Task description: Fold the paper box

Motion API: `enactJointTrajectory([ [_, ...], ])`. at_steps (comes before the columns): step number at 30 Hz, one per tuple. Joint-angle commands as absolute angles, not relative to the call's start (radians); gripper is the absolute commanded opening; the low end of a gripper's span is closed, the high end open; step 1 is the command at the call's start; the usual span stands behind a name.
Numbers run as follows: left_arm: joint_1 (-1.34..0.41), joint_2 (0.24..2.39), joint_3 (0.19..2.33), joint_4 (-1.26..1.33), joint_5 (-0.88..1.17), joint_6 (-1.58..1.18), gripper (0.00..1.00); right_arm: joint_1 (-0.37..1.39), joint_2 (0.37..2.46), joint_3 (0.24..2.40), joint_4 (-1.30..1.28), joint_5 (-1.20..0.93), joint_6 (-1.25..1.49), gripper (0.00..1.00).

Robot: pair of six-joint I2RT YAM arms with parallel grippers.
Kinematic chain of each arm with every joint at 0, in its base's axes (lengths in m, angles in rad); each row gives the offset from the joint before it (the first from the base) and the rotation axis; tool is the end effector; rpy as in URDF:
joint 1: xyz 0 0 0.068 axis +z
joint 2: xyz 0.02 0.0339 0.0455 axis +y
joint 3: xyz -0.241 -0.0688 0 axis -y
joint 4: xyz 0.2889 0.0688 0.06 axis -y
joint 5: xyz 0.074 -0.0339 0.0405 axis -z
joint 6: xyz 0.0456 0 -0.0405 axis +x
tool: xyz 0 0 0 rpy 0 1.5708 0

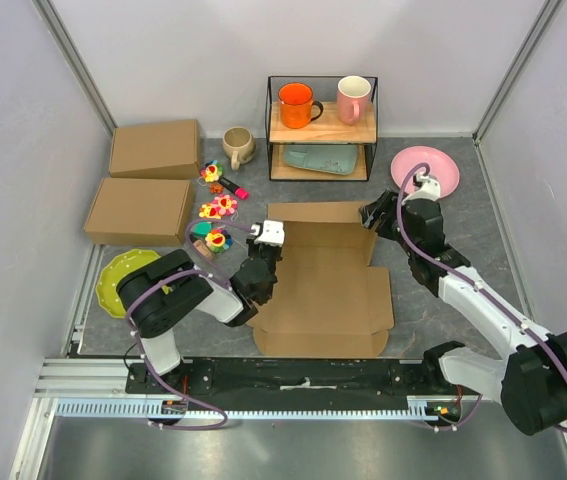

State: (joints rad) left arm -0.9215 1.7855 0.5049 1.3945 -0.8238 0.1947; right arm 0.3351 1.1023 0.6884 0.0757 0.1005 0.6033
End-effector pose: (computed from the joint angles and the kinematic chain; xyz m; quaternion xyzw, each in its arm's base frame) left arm 0.2176 -0.2313 0.1012 0.0696 0.6757 0.0061 0.7339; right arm 0.2965 0.0984 0.2277 0.1377 0.8038 0.2245 0.5334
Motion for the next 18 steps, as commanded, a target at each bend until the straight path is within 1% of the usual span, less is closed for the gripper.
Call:
enactJointTrajectory([
  [1,-0.942,1.804,0.497,1.51,-0.854,0.253,0.03,0.331,1.123,0.649,0.158,0.132,0.595,0.67],
  [3,-0.95,1.792,0.48,1.487,-0.856,0.23,0.13,0.331,1.129,0.638,0.16,0.132,0.588,0.65],
  [4,-0.951,1.761,0.473,1.43,-0.847,0.218,0.2,0.333,1.135,0.632,0.16,0.136,0.588,0.63],
  [5,-0.956,1.738,0.468,1.386,-0.809,0.201,0.35,0.331,1.135,0.624,0.173,0.135,0.589,0.63],
  [7,-0.957,1.663,0.457,1.245,-0.793,0.128,0.48,0.33,1.138,0.604,0.184,0.14,0.595,0.63],
  [8,-0.962,1.64,0.451,1.22,-0.795,0.111,0.57,0.331,1.141,0.6,0.19,0.14,0.6,0.63],
  [10,-0.969,1.585,0.423,1.183,-0.802,0.092,0.65,0.331,1.143,0.592,0.19,0.143,0.601,0.63],
  [11,-0.98,1.521,0.416,1.107,-0.793,0.087,0.7,0.331,1.141,0.589,0.189,0.146,0.603,0.63],
  [13,-0.995,1.453,0.425,0.976,-0.805,0.065,0.72,0.331,1.135,0.591,0.187,0.146,0.603,0.63],
  [14,-1.012,1.369,0.422,0.874,-0.804,0.054,0.73,0.331,1.132,0.592,0.181,0.146,0.601,0.63],
  [16,-1.034,1.28,0.413,0.766,-0.778,0.017,0.73,0.331,1.123,0.591,0.17,0.147,0.6,0.63],
  [17,-1.038,1.194,0.416,0.641,-0.761,-0.024,0.73,0.331,1.12,0.591,0.164,0.149,0.597,0.63],
  [18,-1.043,1.143,0.417,0.577,-0.726,-0.037,0.73,0.331,1.112,0.589,0.16,0.149,0.594,0.63],
])
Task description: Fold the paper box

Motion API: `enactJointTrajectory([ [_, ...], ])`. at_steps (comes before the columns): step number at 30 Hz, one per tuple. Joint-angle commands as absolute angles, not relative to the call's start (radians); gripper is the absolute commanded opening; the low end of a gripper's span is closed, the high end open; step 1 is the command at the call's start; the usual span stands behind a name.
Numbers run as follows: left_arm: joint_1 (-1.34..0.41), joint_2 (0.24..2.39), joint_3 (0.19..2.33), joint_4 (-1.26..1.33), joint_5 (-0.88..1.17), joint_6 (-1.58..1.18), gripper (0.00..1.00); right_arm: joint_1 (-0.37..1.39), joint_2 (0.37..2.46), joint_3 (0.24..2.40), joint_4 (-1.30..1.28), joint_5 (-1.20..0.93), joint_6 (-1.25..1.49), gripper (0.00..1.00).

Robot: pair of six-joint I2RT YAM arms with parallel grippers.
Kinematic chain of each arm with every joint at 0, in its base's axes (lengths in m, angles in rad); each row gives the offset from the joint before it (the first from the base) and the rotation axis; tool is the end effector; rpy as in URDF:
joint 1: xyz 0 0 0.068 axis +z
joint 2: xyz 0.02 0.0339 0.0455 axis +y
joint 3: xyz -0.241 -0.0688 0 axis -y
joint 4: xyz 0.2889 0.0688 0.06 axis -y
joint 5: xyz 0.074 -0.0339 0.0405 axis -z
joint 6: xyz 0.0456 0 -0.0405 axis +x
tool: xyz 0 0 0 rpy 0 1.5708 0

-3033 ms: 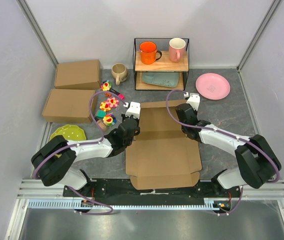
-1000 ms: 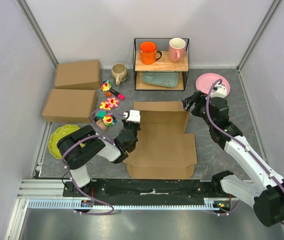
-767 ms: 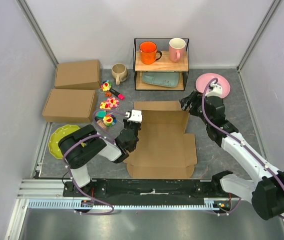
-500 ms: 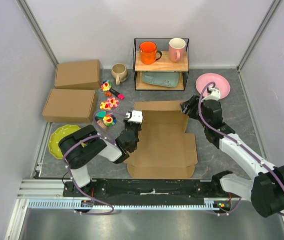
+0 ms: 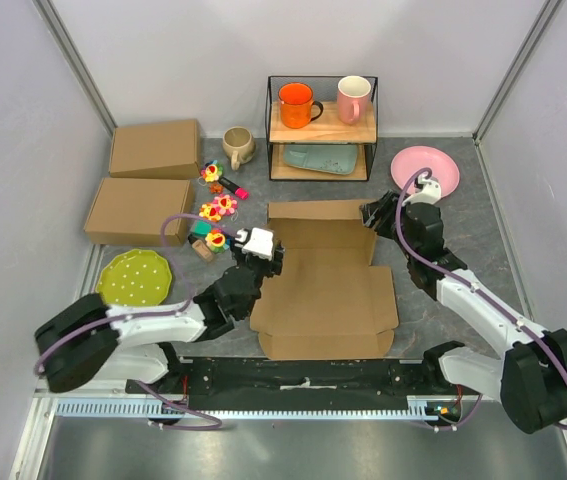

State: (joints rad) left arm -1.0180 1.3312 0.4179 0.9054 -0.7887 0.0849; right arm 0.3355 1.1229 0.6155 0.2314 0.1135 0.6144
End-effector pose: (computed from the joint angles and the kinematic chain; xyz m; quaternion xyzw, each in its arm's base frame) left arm 0.1814 -0.2324 0.1548 0.1129 0.7000 -0.0489 0.7034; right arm 0.2964 0.0979 0.2103 0.1446 0.7839 0.2351 0.5562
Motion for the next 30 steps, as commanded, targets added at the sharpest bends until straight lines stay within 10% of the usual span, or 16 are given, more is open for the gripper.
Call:
enactJointTrajectory([
  [1,-1.055,1.102,0.425,0.513,-0.651,-0.044,0.72,0.331,1.109,0.584,0.15,0.147,0.591,0.63],
  [12,-1.066,0.744,0.508,0.285,-0.557,-0.21,0.84,0.33,1.017,0.485,0.13,0.137,0.581,0.64],
  [30,-0.531,1.16,0.628,0.455,0.173,-0.676,0.9,0.331,1.026,0.48,0.114,0.103,0.558,0.66],
])
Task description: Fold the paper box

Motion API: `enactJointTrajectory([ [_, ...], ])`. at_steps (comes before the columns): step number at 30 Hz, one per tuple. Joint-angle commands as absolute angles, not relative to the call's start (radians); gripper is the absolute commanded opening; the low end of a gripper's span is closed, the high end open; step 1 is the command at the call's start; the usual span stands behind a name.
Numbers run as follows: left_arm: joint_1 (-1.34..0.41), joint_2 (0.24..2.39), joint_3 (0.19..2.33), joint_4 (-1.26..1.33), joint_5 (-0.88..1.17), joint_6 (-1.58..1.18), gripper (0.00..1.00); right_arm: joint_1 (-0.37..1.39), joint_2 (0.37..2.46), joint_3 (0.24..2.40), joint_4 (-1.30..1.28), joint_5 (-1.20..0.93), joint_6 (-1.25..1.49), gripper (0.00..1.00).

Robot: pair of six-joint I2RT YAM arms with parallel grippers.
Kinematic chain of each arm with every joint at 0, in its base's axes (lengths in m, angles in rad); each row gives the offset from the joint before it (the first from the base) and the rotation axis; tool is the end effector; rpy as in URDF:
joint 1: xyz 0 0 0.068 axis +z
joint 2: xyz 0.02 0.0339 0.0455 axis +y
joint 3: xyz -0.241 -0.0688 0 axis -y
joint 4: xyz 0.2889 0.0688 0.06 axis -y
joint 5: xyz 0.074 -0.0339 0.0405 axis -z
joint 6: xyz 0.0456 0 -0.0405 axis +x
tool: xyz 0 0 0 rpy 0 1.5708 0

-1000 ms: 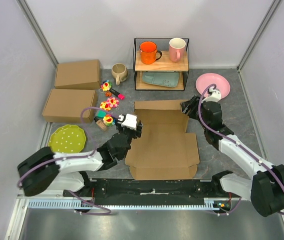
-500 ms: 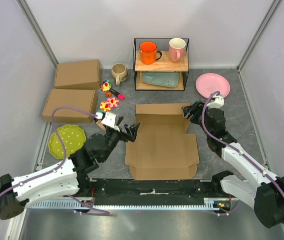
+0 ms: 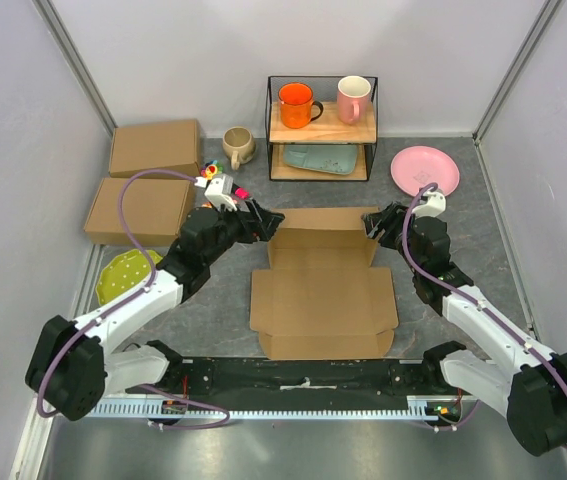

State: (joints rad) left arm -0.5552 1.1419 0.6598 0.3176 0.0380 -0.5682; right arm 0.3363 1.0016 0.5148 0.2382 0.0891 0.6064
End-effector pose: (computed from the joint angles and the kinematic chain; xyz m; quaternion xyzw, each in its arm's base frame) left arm 0.2723 -0.1709 0.2323 0.0073 0.7627 -0.3566 0.5395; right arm 0.2744 0.0916 0.2050 0.1333 0.7777 0.2472 0.5625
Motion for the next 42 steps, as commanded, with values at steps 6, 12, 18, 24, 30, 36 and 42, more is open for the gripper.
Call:
enactJointTrajectory([
  [6,-0.519,1.233,0.542,0.517,0.161,-0.707,0.8,0.331,1.025,0.474,0.115,0.103,0.557,0.66],
  [12,-0.476,1.33,0.486,0.641,0.189,-0.778,0.57,0.331,1.012,0.482,0.098,0.097,0.554,0.66],
  [18,-0.466,1.362,0.502,0.661,0.213,-0.79,0.52,0.331,0.986,0.526,0.06,0.1,0.548,0.71],
  [24,-0.466,1.355,0.506,0.649,0.219,-0.778,0.5,0.33,0.991,0.656,0.005,0.138,0.543,0.77],
  [30,-0.466,1.341,0.509,0.623,0.216,-0.769,0.5,0.328,1.045,0.644,0.041,0.141,0.569,0.74],
  [36,-0.466,1.35,0.494,0.62,0.203,-0.781,0.51,0.327,1.075,0.509,0.075,0.127,0.584,0.65],
  [42,-0.466,1.303,0.512,0.601,0.206,-0.811,0.71,0.327,1.066,0.431,0.107,0.109,0.591,0.59],
])
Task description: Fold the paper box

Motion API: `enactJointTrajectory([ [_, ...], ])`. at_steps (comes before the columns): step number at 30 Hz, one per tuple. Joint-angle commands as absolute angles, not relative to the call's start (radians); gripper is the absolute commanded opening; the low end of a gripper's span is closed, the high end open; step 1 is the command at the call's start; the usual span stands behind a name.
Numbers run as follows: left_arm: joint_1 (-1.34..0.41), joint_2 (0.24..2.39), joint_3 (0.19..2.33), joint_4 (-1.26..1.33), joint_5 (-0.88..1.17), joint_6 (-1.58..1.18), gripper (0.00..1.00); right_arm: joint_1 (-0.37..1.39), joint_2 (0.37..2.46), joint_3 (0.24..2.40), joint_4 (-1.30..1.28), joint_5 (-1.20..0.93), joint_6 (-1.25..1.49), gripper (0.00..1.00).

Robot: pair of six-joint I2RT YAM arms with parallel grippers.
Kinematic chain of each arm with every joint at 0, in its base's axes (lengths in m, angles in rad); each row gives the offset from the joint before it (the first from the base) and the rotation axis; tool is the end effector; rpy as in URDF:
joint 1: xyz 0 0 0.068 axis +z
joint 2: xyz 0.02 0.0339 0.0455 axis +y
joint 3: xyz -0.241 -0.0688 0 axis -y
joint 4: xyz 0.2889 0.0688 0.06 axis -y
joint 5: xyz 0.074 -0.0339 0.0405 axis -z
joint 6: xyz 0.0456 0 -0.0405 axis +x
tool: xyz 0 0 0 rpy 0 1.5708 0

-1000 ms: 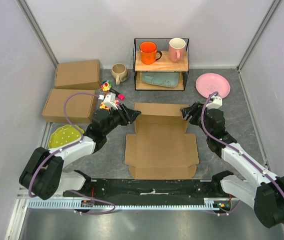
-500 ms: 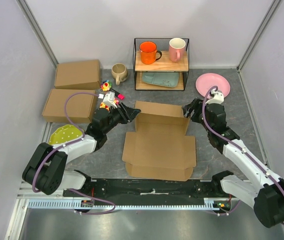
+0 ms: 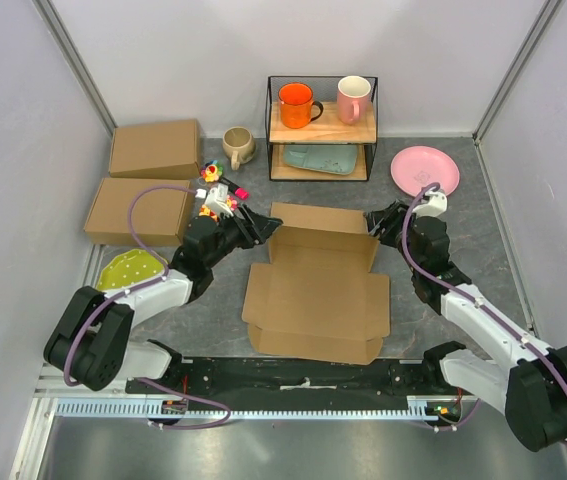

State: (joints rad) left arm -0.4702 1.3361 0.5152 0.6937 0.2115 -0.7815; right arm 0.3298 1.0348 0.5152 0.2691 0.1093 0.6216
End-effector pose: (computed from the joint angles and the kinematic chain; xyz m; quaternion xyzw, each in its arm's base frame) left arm 0.2831 -0.1546 0.1623 -0.0468 0.7482 -0.4491 0.4861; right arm 0.2789 0.0902 0.1998 0.1478 0.7755 0.2421 0.5641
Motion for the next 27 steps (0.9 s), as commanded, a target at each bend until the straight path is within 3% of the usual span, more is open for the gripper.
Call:
enactJointTrajectory([
  [1,-0.465,1.293,0.535,0.585,0.199,-0.811,0.74,0.327,1.065,0.423,0.107,0.109,0.589,0.59],
  [7,-0.456,1.223,0.629,0.511,0.196,-0.792,0.8,0.324,1.045,0.41,0.106,0.11,0.581,0.58],
  [13,-0.453,1.294,0.678,0.483,0.227,-0.764,0.8,0.327,1.031,0.394,0.107,0.104,0.583,0.58],
  [21,-0.454,1.411,0.569,0.584,0.288,-0.795,0.58,0.327,1.003,0.451,0.072,0.089,0.581,0.63],
  [27,-0.454,1.417,0.575,0.563,0.264,-0.785,0.53,0.327,0.947,0.612,0.005,0.11,0.575,0.72],
])
